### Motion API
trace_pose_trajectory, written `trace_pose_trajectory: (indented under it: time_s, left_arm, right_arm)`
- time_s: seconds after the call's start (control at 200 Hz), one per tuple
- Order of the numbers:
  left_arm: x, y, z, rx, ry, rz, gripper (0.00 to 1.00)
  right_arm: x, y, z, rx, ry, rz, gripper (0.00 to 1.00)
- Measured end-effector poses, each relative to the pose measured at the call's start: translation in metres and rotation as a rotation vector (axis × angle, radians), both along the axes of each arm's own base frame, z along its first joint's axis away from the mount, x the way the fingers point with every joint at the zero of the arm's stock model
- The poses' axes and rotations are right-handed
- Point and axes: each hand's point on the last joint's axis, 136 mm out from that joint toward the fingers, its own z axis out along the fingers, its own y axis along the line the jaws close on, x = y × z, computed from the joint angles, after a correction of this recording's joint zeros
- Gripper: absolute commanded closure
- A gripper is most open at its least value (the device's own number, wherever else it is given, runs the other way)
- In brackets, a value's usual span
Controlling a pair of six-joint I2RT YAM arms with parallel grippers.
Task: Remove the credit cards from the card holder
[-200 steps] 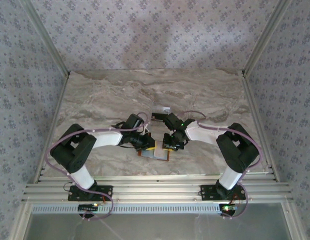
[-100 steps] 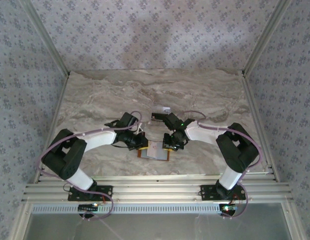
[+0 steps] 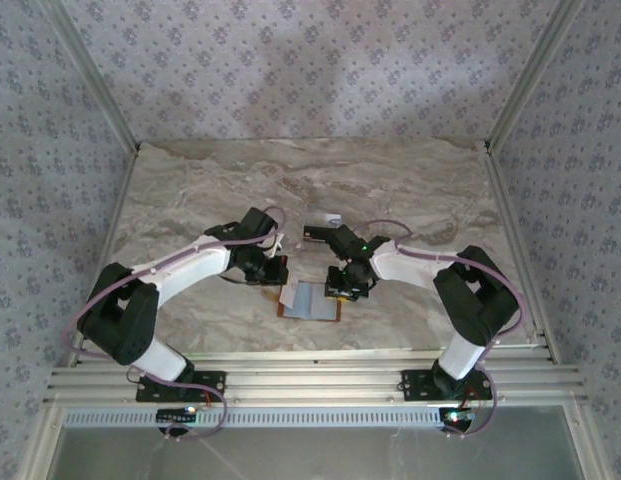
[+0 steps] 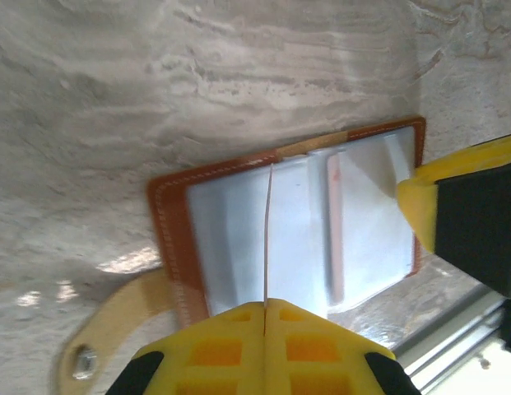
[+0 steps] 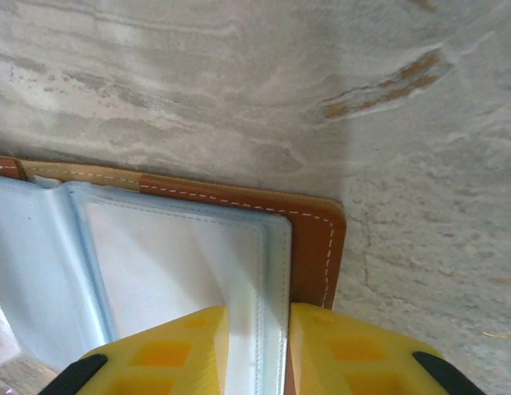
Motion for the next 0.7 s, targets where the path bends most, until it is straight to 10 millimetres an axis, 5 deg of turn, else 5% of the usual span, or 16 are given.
trace_pose_trajectory:
  time_s: [0.27,0.7]
  left_arm:
    - [0.029,0.006,0.029,0.121,-0.170,-0.156,1.00]
    - [0.082,-0.024,0.093,0.218,-0.534,-0.592,1.00]
  right_arm:
    - [0.015,-0.018,0.035,0.033,-0.081,-0.038,0.67]
    - [0.027,-0.055,0.061,0.042,-0.135,-0.092,0.67]
